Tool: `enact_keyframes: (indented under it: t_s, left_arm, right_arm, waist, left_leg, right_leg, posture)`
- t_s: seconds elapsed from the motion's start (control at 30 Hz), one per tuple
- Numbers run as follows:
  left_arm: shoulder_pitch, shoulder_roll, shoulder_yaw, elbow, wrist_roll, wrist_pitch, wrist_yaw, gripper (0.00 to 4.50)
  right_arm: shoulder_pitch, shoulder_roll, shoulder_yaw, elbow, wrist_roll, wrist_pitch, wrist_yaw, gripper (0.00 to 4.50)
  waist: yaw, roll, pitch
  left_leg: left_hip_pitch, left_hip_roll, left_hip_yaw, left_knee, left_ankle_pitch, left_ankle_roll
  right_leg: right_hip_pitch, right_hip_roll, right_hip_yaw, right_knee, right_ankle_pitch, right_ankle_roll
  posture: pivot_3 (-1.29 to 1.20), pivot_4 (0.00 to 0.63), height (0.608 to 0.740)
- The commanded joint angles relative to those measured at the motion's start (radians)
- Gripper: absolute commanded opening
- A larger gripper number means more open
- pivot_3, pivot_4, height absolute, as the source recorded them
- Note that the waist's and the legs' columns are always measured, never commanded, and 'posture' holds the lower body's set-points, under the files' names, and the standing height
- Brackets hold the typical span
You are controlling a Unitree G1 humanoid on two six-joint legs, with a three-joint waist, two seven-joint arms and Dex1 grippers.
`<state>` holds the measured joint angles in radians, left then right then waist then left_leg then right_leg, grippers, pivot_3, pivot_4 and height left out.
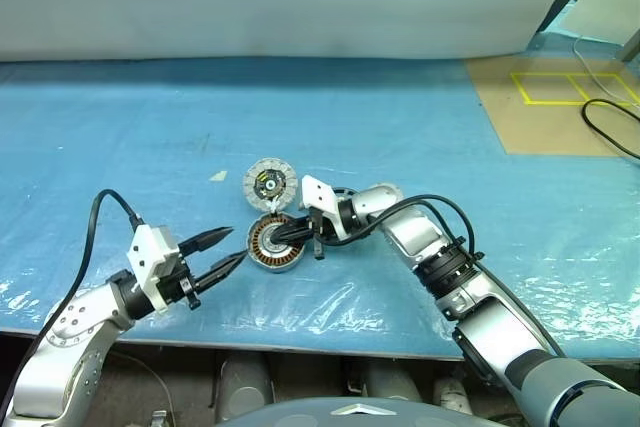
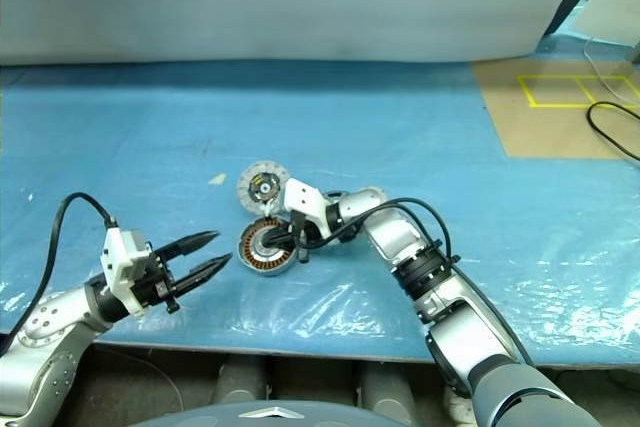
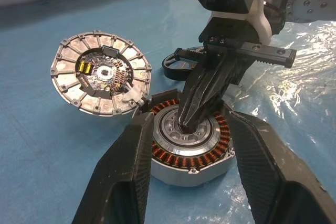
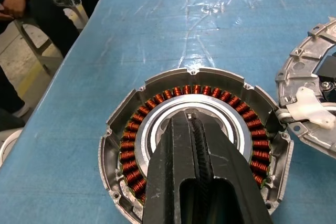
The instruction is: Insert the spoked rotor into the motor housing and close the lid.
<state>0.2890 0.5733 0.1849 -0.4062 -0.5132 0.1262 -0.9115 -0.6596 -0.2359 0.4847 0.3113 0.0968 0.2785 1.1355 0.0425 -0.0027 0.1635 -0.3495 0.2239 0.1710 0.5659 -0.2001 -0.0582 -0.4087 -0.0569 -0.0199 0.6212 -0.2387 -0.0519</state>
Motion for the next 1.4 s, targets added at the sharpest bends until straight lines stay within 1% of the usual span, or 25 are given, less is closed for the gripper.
enact_keyframes:
  t_s: [0.03,0.27,0.5,0.73,0.93,1.17,1.23,1.4]
  left_arm:
    - [0.000,-0.003,-0.002,-0.006,0.004,-0.021,-0.002,2.38]
    - [-0.003,-0.011,-0.012,-0.004,0.008,-0.019,-0.002,2.38]
    - [-0.021,-0.010,-0.017,0.008,0.008,-0.017,-0.002,2.38]
    - [-0.033,-0.007,-0.009,0.021,0.001,-0.011,-0.002,2.38]
    - [-0.036,-0.008,-0.007,0.030,0.005,-0.014,0.002,2.38]
    - [-0.041,-0.011,0.006,0.035,0.000,-0.013,0.013,2.38]
    - [-0.041,-0.009,0.010,0.041,0.002,-0.016,0.012,2.38]
    - [-0.039,-0.008,0.011,0.044,0.002,-0.014,0.015,2.38]
  right_arm:
    - [-0.016,0.023,-0.004,0.043,-0.045,-0.052,-0.053,0.04]
    - [0.007,0.028,0.008,0.040,-0.068,-0.054,-0.053,0.04]
    - [0.015,0.002,0.028,0.047,-0.117,-0.095,-0.058,0.04]
    - [0.030,-0.030,0.097,0.099,-0.243,-0.266,-0.117,0.04]
    - [0.030,-0.006,0.060,0.092,-0.206,-0.283,-0.127,0.04]
    - [0.015,0.022,-0.054,0.022,-0.046,-0.216,-0.066,0.04]
    - [0.017,0.019,-0.057,0.004,-0.035,-0.204,-0.045,0.04]
    - [0.028,0.022,-0.019,-0.018,-0.055,-0.216,-0.011,0.04]
  waist:
    - [0.000,0.000,0.000]
    - [0.000,0.000,0.000]
    - [0.000,0.000,0.000]
    - [0.000,-0.001,-0.002]
    - [-0.001,-0.002,-0.003]
    - [-0.001,-0.002,-0.003]
    - [-0.001,-0.002,-0.003]
    - [-0.002,-0.002,-0.003]
  left_leg:
    - [0.000,0.000,0.000,0.000,0.000,0.000]
    - [0.001,0.000,0.000,0.001,0.000,0.000]
    - [0.002,0.000,0.000,0.001,0.000,0.000]
    - [0.005,0.000,0.000,0.001,0.000,0.001]
    - [0.007,0.000,0.000,0.001,-0.001,0.001]
    - [0.002,0.000,0.000,0.002,-0.001,0.001]
    - [0.001,0.000,0.000,0.001,-0.001,0.001]
    - [0.000,0.000,0.000,0.000,-0.001,0.001]
  right_leg:
    - [0.000,0.000,0.000,0.000,0.000,0.000]
    - [0.001,0.000,0.000,0.001,0.000,0.000]
    - [0.002,0.000,0.000,0.001,0.000,0.000]
    - [0.004,0.000,0.000,0.002,0.000,0.000]
    - [0.006,0.000,0.001,0.002,0.000,0.000]
    - [0.002,0.000,0.001,0.001,0.000,0.000]
    - [0.001,0.000,0.001,0.001,0.000,0.000]
    - [0.000,0.001,0.000,0.001,0.000,0.000]
  posture:
    - [0.00,0.150,0.740]
    - [0.00,0.150,0.740]
    - [0.00,0.150,0.740]
    - [0.00,0.150,0.740]
    - [0.00,0.150,0.740]
    - [0.00,0.150,0.740]
    - [0.00,0.150,0.740]
    - [0.00,0.150,0.740]
